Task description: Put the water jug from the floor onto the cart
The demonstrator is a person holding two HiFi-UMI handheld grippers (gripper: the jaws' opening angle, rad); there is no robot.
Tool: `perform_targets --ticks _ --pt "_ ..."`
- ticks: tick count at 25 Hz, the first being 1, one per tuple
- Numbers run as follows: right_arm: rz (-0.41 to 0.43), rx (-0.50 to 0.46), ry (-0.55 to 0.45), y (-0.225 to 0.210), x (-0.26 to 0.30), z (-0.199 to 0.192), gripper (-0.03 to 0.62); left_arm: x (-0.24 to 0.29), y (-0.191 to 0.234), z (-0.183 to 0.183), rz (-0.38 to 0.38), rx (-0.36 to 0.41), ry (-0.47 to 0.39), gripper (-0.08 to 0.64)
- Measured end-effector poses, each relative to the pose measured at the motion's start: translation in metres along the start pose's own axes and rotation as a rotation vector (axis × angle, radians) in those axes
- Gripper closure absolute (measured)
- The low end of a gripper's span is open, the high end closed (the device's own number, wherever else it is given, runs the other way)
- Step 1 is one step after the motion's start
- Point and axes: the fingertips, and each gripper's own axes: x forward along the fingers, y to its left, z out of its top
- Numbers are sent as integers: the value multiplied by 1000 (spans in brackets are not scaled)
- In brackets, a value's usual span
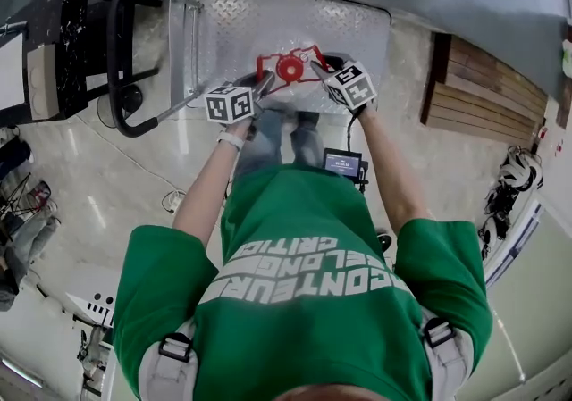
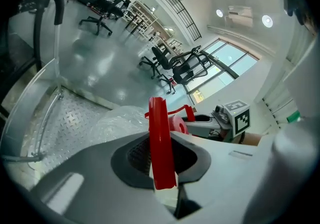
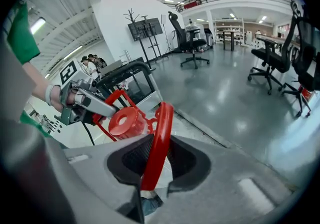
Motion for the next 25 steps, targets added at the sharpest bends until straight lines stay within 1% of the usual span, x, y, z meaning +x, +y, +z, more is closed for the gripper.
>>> perform_targets --ticks 4,7,11,15,20,23,25 --pt "-2 14 24 -6 28 -6 520 13 27 -7 19 -36 32 492" --pt "1 24 44 -10 49 -11 520 19 49 -9 49 -51 46 494" --pt "-3 32 65 -14 74 -15 520 29 74 -16 58 -100 74 495" --pt "-13 49 73 -19 92 -19 520 37 93 -15 71 -105 94 497" --pt "-26 84 79 -22 107 -24 520 42 107 -20 78 -108 119 497" --pt "-37 97 87 -22 115 -29 520 44 118 -20 109 -93 124 497" --pt "-51 102 90 -23 119 -32 520 47 122 -23 112 -96 128 497"
